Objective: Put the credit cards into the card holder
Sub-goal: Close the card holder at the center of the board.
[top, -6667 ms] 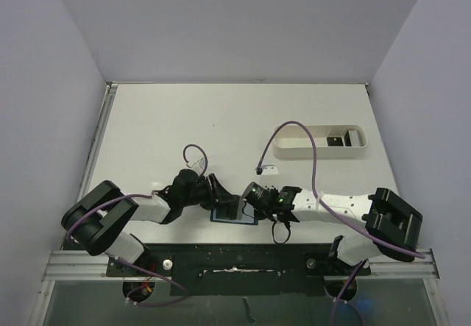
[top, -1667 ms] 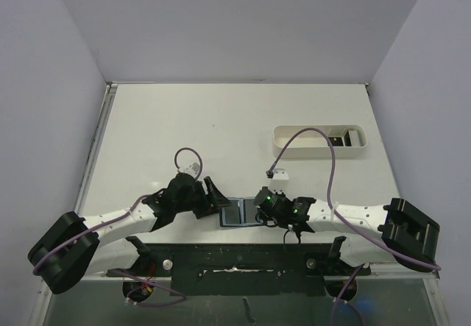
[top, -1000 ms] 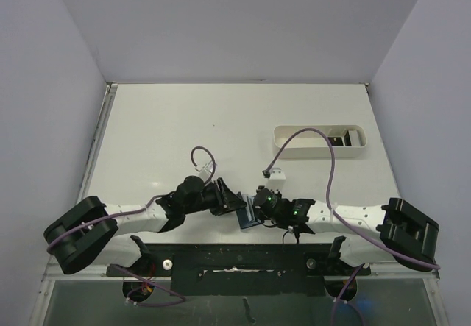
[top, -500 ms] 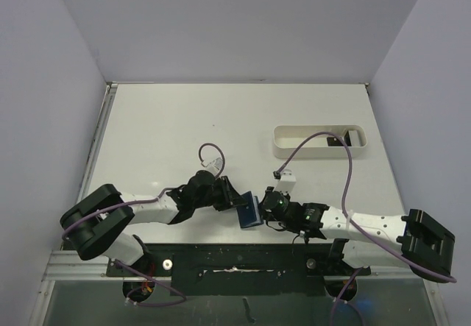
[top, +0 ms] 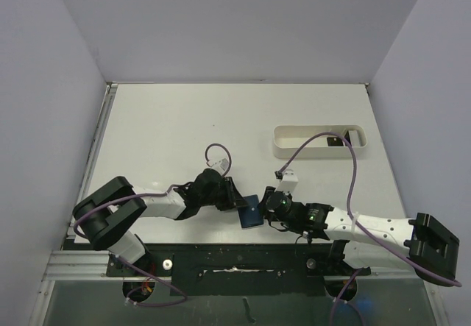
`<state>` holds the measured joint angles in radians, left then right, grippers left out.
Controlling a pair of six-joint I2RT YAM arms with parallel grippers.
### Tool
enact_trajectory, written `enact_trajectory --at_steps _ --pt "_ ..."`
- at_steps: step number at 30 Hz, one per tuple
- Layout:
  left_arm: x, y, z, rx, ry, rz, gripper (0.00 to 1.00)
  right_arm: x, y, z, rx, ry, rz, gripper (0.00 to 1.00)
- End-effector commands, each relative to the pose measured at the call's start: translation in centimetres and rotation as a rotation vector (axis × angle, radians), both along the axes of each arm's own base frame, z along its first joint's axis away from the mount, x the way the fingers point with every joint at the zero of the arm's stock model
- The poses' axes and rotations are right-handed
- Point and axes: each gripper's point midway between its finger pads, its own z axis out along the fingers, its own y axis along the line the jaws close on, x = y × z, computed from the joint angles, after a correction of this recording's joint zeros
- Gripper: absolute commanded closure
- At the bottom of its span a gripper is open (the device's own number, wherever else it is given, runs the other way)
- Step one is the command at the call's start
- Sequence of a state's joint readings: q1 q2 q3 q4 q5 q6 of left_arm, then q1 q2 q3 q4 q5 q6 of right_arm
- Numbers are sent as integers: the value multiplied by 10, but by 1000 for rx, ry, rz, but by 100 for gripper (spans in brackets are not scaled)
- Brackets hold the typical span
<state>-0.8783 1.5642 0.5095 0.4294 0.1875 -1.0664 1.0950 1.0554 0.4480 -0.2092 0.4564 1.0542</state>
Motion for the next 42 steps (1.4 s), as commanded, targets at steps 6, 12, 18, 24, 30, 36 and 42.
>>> enact_trajectory --at_steps 6,12,18,24,30,36,42 --pt "3 -1 -6 51 -24 -25 83 12 6 29 145 -19 26 72" --pt "2 -1 -7 57 -22 -29 83 12 7 33 253 -23 42 75" --pt "2 -2 -8 62 -22 -35 83 13 10 22 275 13 27 65" --pt "1 -1 -14 95 -11 -40 83 17 16 17 284 22 32 64" --pt "1 -3 -17 118 -2 -49 82 20 20 17 296 22 39 65" --pt "-1 -4 -20 132 8 -54 82 18 25 11 304 46 52 65" --pt "-1 -4 -18 128 10 -53 82 19 28 7 295 59 59 66"
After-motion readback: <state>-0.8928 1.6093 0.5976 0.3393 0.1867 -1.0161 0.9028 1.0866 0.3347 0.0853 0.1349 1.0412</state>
